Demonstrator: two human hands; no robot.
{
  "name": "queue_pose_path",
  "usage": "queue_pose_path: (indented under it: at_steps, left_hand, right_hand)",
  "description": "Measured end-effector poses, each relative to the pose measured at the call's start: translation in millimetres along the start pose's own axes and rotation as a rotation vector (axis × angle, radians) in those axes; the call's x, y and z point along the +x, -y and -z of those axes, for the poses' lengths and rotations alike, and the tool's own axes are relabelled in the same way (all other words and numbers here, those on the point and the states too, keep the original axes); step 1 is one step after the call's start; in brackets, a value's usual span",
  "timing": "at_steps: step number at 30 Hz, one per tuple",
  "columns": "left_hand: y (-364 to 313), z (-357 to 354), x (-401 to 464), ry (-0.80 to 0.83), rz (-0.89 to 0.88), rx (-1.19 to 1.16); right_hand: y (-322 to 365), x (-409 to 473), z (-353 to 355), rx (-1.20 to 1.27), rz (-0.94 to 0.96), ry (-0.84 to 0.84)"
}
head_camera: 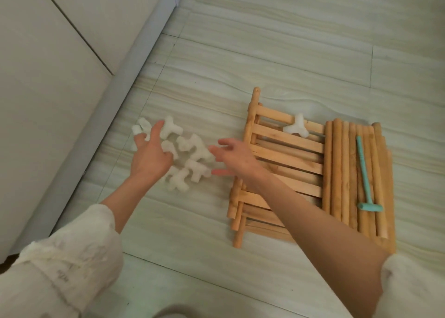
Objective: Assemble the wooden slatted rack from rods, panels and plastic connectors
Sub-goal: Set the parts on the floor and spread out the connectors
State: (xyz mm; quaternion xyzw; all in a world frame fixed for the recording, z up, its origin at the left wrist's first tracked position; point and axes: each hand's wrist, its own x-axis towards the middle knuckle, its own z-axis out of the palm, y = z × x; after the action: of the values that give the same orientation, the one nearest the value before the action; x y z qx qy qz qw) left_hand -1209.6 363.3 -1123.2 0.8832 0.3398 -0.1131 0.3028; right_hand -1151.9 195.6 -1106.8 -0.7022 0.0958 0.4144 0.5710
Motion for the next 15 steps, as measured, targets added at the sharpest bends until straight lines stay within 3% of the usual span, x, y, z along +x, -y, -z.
queue_pose_path:
  at_steps: [3,6,9,12,15]
  left_hand:
    - [-18.3,-4.1,-5.0,-0.093,-0.074,0.19]
    - [-34.7,-18.8,-10.7,-0.155,-0.232,0.149]
    - [-52.5,-46.3,-27.7,0.033,-0.402,0.016]
    - [-65.3,-78.7,-52.1,0.219,-0.554,0.018]
    - [-62.9,-100.6,-62.9,0.325,-0.575,0.123]
  right_hand:
    - [2.1,-3.9,43.6,-0.147,0.221,-0.342]
    - [-7.7,0.0,96.8,-0.71,0.341,-0.707]
    - [-22.6,7.7,135.8,-1.081,0.213,-0.681]
    - [-23.3,18.7,147.2,-1.107,0.186,-0.55]
    - [-16.6,28.4,146.7,-1.144,0.207,-0.482]
